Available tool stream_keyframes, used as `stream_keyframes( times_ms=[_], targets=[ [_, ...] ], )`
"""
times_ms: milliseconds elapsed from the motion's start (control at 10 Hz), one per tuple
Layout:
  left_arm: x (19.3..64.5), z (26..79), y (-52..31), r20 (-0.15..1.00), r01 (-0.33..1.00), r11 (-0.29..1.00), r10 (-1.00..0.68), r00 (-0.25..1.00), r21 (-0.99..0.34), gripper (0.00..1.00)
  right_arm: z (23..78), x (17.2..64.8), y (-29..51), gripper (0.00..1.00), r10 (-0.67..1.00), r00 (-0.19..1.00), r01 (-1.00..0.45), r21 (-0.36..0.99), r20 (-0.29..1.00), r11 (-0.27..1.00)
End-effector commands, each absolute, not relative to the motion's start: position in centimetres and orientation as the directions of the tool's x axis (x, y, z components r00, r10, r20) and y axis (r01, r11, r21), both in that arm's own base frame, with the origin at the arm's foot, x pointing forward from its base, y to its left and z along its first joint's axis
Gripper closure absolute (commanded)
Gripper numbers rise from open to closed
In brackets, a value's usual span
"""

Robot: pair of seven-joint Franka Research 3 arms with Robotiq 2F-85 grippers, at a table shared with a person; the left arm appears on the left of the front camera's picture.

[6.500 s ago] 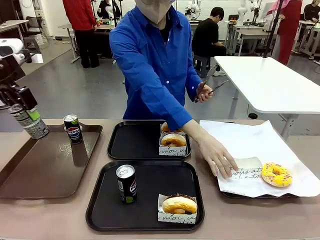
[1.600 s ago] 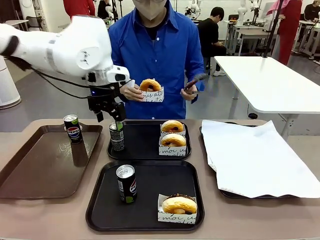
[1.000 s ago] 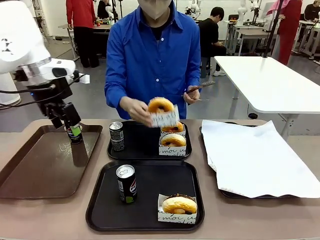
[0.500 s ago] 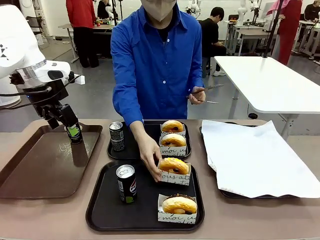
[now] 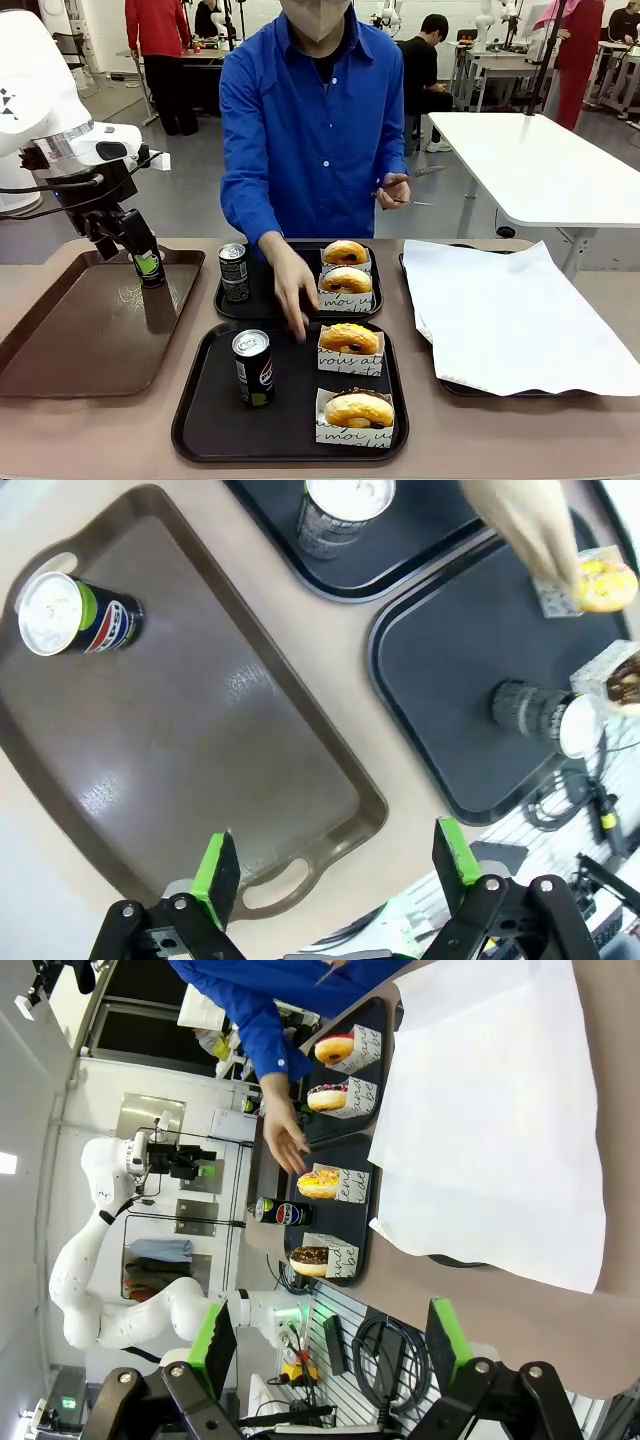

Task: Set up donuts and drinks on trays.
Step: Pick up one Pepsi coke from the Handle tray and place it on the Flat Tray without a Pepsi coke.

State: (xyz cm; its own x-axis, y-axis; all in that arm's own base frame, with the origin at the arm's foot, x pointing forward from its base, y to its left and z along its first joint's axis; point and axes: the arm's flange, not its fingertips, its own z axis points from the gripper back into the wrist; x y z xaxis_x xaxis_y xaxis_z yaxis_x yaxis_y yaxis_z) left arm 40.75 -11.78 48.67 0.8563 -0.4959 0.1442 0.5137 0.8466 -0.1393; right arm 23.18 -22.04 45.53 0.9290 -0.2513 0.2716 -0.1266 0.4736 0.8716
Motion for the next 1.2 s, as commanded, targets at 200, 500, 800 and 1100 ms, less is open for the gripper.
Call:
stream_keyframes(
  times_ms=[200, 500, 800, 1100],
  targets=[
    [44.5, 50.5, -2.7, 0.074, 0.291, 0.721, -0.316, 0.946, -0.629, 0.0, 45.6, 23.3, -22.1, 0.0, -0.254, 0.923, -0.147, 0.875, 0.29, 0.461],
    [44.5, 48.8, 5.3, 0.065, 0.17, 0.529, -0.211, 0.975, -0.831, 0.0, 45.6, 23.3, -22.1, 0.0, -0.254, 0.923, -0.147, 0.875, 0.29, 0.461],
    [41.0, 46.0, 13.1, 0.12, 0.117, 0.384, -0.015, 0.993, -0.916, 0.0, 45.6, 23.3, -22.1, 0.0, -0.254, 0.923, -0.147, 0.875, 0.29, 0.461],
    [40.8, 42.6, 17.2, 0.095, 0.032, 0.361, 0.159, 0.983, -0.932, 0.0, 45.6, 23.3, -22.1, 0.0, -0.254, 0.923, -0.147, 0.875, 0.29, 0.461]
  ],
)
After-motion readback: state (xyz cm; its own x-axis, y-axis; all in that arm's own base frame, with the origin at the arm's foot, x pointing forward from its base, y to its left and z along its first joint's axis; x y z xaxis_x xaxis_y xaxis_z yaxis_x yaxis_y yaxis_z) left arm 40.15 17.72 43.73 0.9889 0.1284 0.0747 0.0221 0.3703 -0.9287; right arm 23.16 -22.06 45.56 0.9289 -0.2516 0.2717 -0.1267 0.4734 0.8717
